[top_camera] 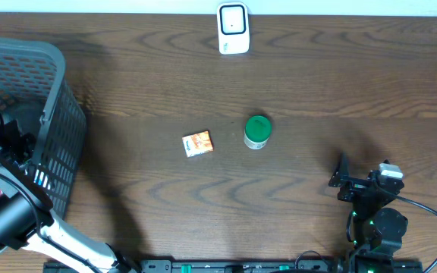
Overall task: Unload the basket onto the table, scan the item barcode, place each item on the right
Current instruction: 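Grasp the white toothpaste box from the basket and place it beside the jar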
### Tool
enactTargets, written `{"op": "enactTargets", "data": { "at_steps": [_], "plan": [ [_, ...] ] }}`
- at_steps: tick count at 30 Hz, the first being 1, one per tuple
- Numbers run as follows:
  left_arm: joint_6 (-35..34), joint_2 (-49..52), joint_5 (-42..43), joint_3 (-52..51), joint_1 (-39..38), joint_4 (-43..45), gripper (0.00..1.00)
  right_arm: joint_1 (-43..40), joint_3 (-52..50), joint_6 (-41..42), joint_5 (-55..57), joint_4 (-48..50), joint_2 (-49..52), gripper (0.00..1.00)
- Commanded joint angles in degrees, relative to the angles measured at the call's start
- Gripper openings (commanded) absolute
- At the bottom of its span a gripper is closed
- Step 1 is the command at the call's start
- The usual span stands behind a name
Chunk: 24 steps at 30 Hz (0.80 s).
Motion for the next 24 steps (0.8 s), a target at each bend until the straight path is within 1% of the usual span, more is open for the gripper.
{"op": "enactTargets", "data": {
  "at_steps": [1, 4, 6, 7, 8, 9, 12, 16, 17, 20, 21, 22, 24],
  "plan": [
    [-1.8, 1.6, -1.2, 4.0, 0.1, -2.6, 0.50, 0.3, -0.1, 0.7, -0.1, -0.2, -0.2, 0.99],
    [-2.9, 1.0, -0.7, 10.6, 0.1, -7.1, 0.49, 0.3, -0.1, 0.7, -0.1, -0.2, -0.2, 0.99],
    [-2.9, 0.3, 1.1, 14.8, 0.1, -9.7, 0.49, 0.3, -0.1, 0.7, -0.1, -0.2, -0.2, 0.99],
    [-2.9, -0.2, 2.8, 17.6, 0.1, -11.3, 0.49, 0.3, -0.1, 0.7, 0.0, -0.2, -0.2, 0.99],
    [-2.9, -1.5, 6.1, 21.9, 0.1, -13.2, 0.49, 0.3, -0.1, 0.7, -0.1, -0.2, -0.2, 0.99],
    [-2.9, -1.9, 7.3, 23.2, 0.1, -13.6, 0.49, 0.3, -0.1, 0.7, 0.0, -0.2, -0.2, 0.99],
    [-2.9, -5.8, 15.8, 29.0, 0.1, -14.8, 0.49, 0.3, -0.1, 0.7, -0.1, -0.2, -0.2, 0.99],
    [-3.4, -12.9, 26.0, 31.6, 0.1, -13.0, 0.50, 0.3, -0.1, 0.7, -0.1, -0.2, -0.2, 0.99],
    [-4.2, -14.0, 27.0, 31.6, 0.1, -12.5, 0.50, 0.3, -0.1, 0.7, -0.1, -0.2, -0.2, 0.99],
    [-11.1, -19.8, 32.0, 31.6, 0.1, -9.6, 0.50, 0.3, -0.1, 0.7, -0.1, -0.2, -0.2, 0.99],
    [-13.5, -21.4, 34.4, 31.6, 0.1, -9.2, 0.50, 0.3, -0.1, 0.7, -0.1, -0.2, -0.2, 0.99],
    [-15.3, -23.0, 39.1, 31.6, -0.1, -9.0, 0.50, 0.3, -0.1, 0.7, -0.1, -0.2, -0.2, 0.99],
    [-16.3, -24.0, 44.8, 31.6, -0.7, -9.7, 0.50, 0.3, -0.1, 0.7, 0.0, -0.2, -0.2, 0.99]
  ]
}}
